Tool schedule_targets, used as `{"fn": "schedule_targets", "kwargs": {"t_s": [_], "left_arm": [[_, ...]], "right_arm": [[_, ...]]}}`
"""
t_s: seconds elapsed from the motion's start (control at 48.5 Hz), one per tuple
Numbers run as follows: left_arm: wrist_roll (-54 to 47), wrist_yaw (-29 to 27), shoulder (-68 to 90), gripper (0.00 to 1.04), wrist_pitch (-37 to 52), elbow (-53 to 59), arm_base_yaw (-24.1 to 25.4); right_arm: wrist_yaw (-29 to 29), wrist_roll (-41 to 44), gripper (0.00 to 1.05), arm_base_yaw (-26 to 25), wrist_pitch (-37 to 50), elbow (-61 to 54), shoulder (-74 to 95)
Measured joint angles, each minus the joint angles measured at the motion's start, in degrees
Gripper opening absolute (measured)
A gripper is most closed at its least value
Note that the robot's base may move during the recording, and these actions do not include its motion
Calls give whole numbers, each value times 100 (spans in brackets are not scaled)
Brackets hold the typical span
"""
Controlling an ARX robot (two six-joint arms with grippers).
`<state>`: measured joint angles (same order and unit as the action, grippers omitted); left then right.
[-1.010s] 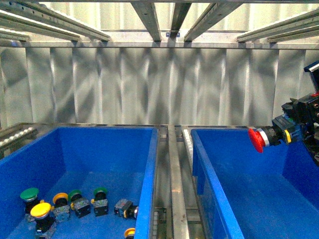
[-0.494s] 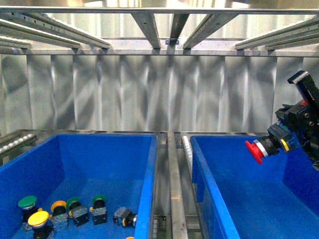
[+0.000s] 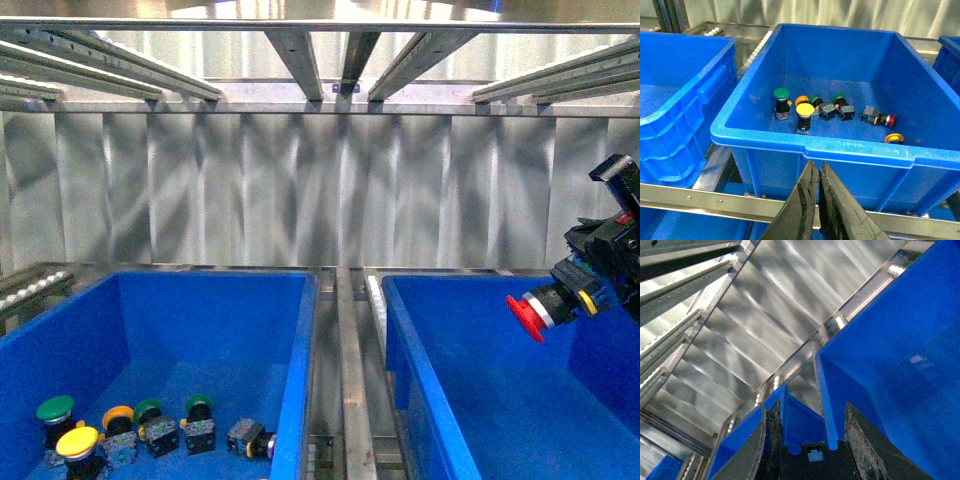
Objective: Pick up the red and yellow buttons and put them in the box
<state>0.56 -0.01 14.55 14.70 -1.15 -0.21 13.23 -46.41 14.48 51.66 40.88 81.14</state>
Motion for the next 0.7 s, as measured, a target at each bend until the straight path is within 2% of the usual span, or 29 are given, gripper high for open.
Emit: {"fn": "schedule_targets", "kwargs": {"t_s": [0.288,0.433,0.639,0.701], "left_arm": [[0,2,-435,3,-442,0,0],[0,2,-1244,3,-1423,0,0],[-2,0,-1370,3,-1471,0,7],[-4,2,-1370,16,-1473,0,7]], "right_arm": [[9,105,28,-31,-68,-17,-83],[13,170,28,-31,-79,-28,-116],[48,302,28,-44,-144,-90,-162],[74,297,28,-79,-127,-131,-177]]}}
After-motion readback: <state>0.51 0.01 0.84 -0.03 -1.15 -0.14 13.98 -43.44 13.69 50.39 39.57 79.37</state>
